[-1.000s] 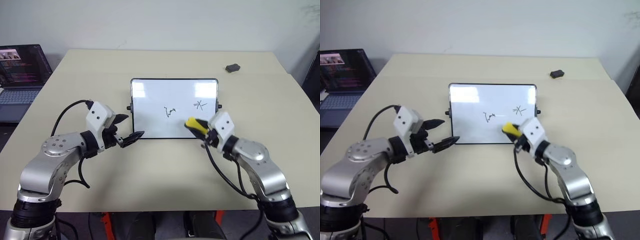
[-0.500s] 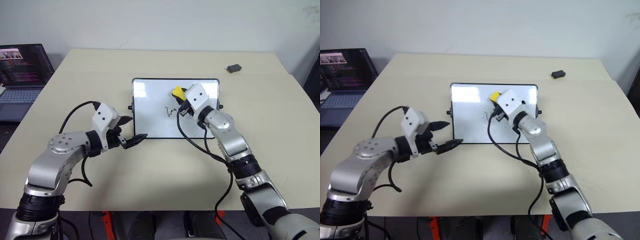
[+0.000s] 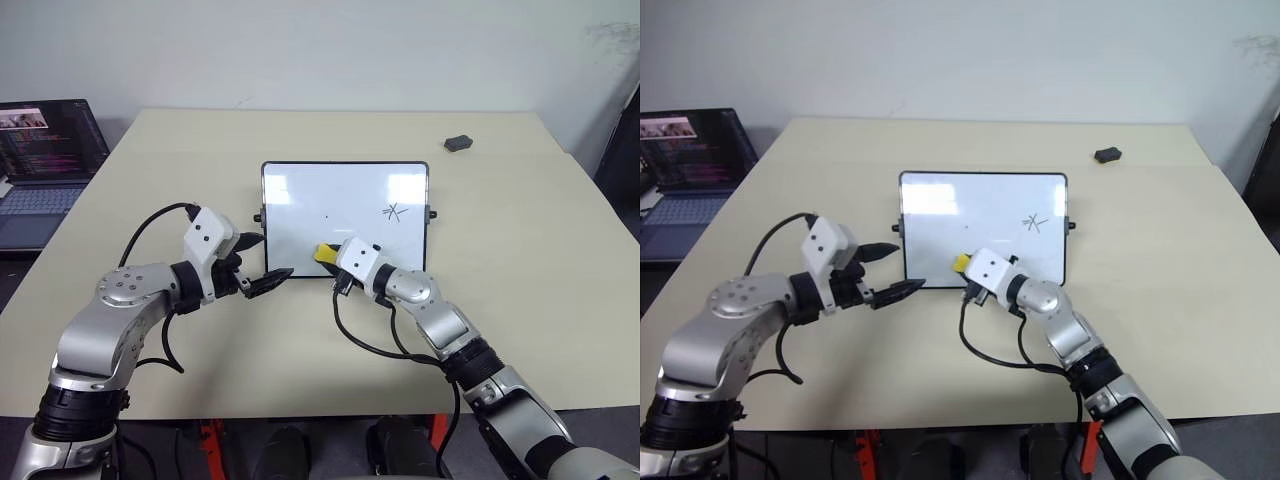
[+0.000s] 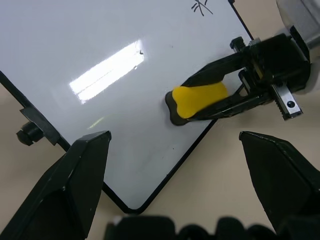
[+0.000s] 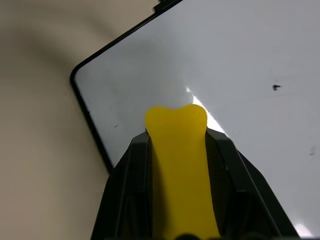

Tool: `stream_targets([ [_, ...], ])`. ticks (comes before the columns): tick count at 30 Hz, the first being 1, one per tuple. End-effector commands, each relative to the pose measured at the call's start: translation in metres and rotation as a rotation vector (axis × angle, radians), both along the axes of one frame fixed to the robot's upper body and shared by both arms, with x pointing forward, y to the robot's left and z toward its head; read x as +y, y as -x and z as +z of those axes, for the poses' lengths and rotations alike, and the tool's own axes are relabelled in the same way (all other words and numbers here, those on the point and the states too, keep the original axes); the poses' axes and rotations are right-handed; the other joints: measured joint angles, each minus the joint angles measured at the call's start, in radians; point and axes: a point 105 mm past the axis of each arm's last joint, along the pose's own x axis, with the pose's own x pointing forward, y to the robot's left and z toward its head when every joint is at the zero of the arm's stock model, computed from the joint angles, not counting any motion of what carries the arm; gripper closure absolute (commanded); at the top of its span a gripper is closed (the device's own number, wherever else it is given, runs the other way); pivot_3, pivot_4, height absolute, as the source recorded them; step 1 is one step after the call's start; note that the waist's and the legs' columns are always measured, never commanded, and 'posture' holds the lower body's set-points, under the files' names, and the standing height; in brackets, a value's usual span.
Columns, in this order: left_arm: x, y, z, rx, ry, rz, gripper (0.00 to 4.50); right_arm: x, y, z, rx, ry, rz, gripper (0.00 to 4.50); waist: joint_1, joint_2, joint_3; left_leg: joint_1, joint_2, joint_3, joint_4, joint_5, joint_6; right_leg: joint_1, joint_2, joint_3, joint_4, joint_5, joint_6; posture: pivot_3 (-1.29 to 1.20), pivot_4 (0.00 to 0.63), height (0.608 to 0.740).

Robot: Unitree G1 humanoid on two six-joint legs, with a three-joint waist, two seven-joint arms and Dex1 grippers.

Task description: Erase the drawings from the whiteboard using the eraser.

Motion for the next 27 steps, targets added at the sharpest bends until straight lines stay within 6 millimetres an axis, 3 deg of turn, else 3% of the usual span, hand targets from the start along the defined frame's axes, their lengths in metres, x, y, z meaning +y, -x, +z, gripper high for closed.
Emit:
stream_targets([
  [1,0.007,-0.003,0.010,-0.049,-0.014,0.021,0.00,-0.004,-0.006,0.057,-0.133,-0.168,0.000,3.41,0.000,0.000,0.000,0.000,0.000,0.000,0.000,0.000,0.000,0.000,0.000,0.000,0.000,0.000,0.000,0.00,0.150,0.740],
  [3,0.007,-0.003,0.010,-0.048,-0.013,0.023,0.00,-0.008,-0.009,0.083,-0.191,-0.252,-0.011,3.41,0.001,0.000,0.001,-0.004,0.000,-0.001,0.000,0.000,0.000,-0.003,0.000,-0.001,0.000,0.000,0.000,0.00,0.150,0.740],
  [6,0.007,-0.002,0.009,-0.045,-0.011,0.020,0.00,-0.015,-0.018,0.105,-0.233,-0.299,-0.053,3.41,0.001,0.000,0.001,-0.007,0.001,-0.001,0.000,0.000,0.000,-0.005,0.000,-0.001,-0.002,0.000,0.000,0.00,0.150,0.740],
  [9,0.005,-0.001,0.008,-0.041,-0.008,0.013,0.00,-0.019,-0.030,0.111,-0.250,-0.297,-0.104,3.41,0.000,0.000,0.001,-0.007,0.001,-0.001,-0.003,0.000,0.000,-0.005,0.000,-0.001,-0.006,0.000,0.000,0.00,0.150,0.740],
  [13,0.002,-0.001,0.008,-0.039,-0.005,0.007,0.00,-0.010,-0.043,0.087,-0.203,-0.181,-0.147,3.41,0.000,0.000,0.001,-0.008,0.001,-0.001,-0.004,0.000,0.000,-0.005,0.000,-0.001,-0.009,0.000,0.000,0.00,0.150,0.740],
  [17,0.003,-0.001,0.008,-0.039,-0.007,0.008,0.00,0.005,-0.037,0.064,-0.139,-0.115,-0.105,3.41,-0.003,0.000,0.001,-0.009,0.001,0.000,-0.004,0.000,0.000,-0.005,0.000,0.000,-0.009,0.000,0.000,0.00,0.150,0.740],
  [22,0.002,0.000,0.009,-0.040,-0.005,0.010,0.00,0.006,-0.023,0.013,0.019,0.027,-0.046,3.41,-0.009,0.000,0.001,-0.007,0.001,-0.001,-0.004,0.000,0.000,-0.004,0.000,-0.001,-0.007,0.000,0.000,0.00,0.150,0.740],
  [27,0.002,0.000,0.012,-0.041,0.006,0.012,0.00,0.002,-0.021,0.009,0.029,0.021,-0.047,3.41,-0.009,0.000,0.001,-0.005,0.001,-0.001,-0.002,0.000,0.000,-0.002,-0.001,-0.001,-0.005,0.000,0.000,0.00,0.150,0.740],
])
